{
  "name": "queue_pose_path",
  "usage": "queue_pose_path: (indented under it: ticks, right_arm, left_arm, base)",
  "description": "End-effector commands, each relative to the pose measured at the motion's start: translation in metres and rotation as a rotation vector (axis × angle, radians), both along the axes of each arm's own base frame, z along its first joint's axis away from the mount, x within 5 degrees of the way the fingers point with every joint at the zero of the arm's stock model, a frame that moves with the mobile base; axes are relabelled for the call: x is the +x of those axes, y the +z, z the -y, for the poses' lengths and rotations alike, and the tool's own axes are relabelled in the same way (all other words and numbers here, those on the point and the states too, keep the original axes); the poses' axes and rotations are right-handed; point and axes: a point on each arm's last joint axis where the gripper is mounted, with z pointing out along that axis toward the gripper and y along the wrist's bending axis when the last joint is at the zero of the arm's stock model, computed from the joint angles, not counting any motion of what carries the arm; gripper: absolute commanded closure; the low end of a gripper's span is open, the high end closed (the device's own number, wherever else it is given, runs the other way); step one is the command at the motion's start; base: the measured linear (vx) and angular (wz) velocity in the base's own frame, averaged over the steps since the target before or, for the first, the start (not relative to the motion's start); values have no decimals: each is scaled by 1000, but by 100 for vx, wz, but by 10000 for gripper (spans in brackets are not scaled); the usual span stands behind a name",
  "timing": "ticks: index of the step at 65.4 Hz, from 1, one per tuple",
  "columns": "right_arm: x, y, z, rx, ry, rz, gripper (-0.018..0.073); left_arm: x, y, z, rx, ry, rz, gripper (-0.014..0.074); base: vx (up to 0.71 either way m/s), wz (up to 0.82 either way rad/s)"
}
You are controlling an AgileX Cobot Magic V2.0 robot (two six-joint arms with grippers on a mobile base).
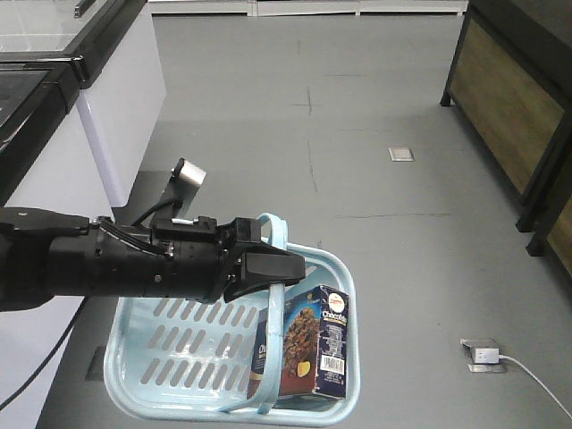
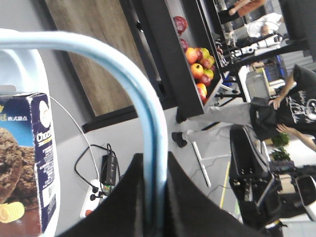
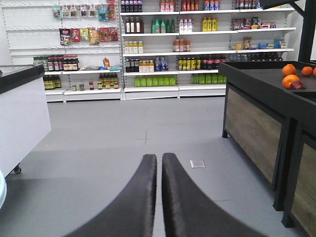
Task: Left arm holds basket, right arm returns cookies
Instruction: 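Hold the basket raised in front of the robot with the left gripper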
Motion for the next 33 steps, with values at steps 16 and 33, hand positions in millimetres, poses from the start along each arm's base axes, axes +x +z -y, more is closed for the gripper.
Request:
queue_pose_path:
  ticks: [16,33]
  right_arm:
    - [-1,1,0,-14,-6,69,566]
    - [-1,1,0,-14,-6,69,566]
  left_arm:
    - [-2,32,1,-133,26,41,599]
    - [-2,32,1,-133,26,41,599]
  base:
    - [0,0]
    - [0,0]
